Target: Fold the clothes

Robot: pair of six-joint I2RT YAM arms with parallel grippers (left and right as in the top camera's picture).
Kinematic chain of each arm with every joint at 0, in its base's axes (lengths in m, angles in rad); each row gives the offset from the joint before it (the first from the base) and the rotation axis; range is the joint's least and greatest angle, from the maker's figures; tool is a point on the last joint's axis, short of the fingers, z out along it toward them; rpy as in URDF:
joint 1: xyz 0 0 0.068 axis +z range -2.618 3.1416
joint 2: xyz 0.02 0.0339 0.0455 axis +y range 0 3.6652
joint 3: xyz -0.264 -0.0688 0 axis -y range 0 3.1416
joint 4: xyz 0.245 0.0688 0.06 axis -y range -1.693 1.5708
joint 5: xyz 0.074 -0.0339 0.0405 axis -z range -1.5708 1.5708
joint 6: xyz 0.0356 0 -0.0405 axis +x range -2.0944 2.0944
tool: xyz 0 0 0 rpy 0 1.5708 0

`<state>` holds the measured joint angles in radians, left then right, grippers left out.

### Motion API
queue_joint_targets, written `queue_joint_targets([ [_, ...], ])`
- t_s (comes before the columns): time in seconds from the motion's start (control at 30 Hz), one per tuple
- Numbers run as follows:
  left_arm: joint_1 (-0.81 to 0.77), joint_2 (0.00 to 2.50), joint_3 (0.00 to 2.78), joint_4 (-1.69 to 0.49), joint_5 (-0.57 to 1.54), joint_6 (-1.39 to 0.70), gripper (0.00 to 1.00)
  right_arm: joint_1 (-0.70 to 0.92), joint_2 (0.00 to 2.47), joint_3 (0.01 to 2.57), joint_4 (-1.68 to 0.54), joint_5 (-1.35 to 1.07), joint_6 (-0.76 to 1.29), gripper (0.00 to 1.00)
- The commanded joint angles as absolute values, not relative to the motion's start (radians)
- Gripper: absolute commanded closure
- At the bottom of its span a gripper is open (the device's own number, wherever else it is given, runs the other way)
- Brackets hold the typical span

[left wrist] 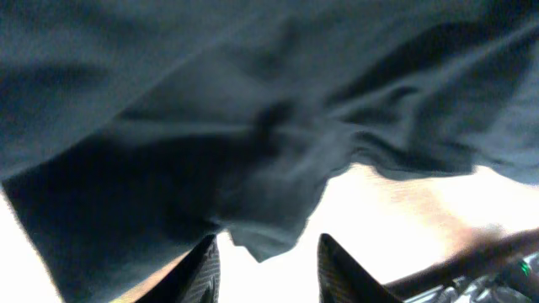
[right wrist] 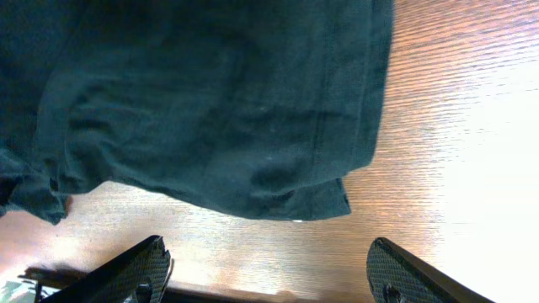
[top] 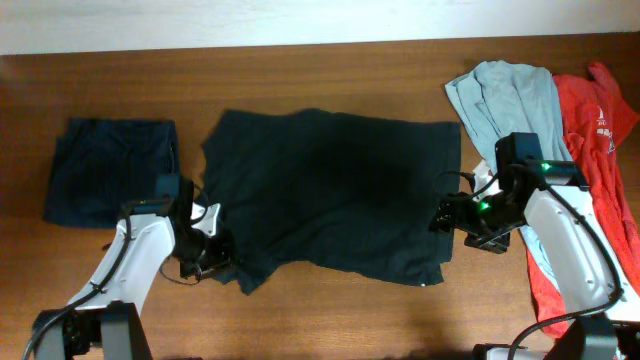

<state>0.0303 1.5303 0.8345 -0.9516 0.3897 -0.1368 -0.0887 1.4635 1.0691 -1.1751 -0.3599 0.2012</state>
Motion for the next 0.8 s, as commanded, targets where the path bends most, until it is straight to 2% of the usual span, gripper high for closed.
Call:
queue_joint_targets([
  [0.0, 0.033, 1.514, 0.783, -0.905, 0.247, -0.283, 0.57, -0.041, 1.451, 1.063, -1.171, -0.371, 0.187, 0.19],
  [0.13, 0.036, 1.514, 0.782, -0.905, 0.066, -0.357, 0.57, -0.013, 1.451, 1.063, -1.163, -0.35, 0.187, 0.19],
  [0.2, 0.043, 1.514, 0.782, -0.895, -0.006, -0.4, 0.52, -0.012, 1.451, 1.063, -1.159, -0.347, 0.187, 0.19],
  [0.3, 0.049, 1.514, 0.782, -0.864, 0.0, -0.402, 0.47, -0.012, 1.451, 1.063, -1.142, -0.343, 0.187, 0.16],
  [0.33, 0.049, 1.514, 0.782, -0.85, 0.001, -0.405, 0.38, -0.012, 1.451, 1.063, -1.137, -0.343, 0.187, 0.16],
  [0.43, 0.049, 1.515, 0.782, -0.837, 0.026, -0.412, 0.38, -0.012, 1.451, 1.063, -1.134, -0.328, 0.188, 0.16],
  [0.5, 0.049, 1.515, 0.782, -0.838, 0.043, -0.411, 0.55, -0.012, 1.451, 1.063, -1.137, -0.311, 0.193, 0.16],
  [0.53, 0.049, 1.515, 0.782, -0.84, 0.053, -0.411, 0.77, -0.012, 1.451, 1.063, -1.14, -0.3, 0.2, 0.16],
  [0.57, 0.049, 1.515, 0.782, -0.843, 0.057, -0.411, 0.93, -0.013, 1.451, 1.063, -1.142, -0.299, 0.205, 0.16],
  [0.6, 0.049, 1.514, 0.782, -0.852, 0.059, -0.41, 1.0, -0.013, 1.451, 1.063, -1.146, -0.298, 0.22, 0.16],
  [0.77, 0.133, 1.498, 0.831, -0.925, 0.012, -0.341, 1.0, -0.013, 1.451, 1.018, -1.145, -0.299, 0.278, 0.15],
])
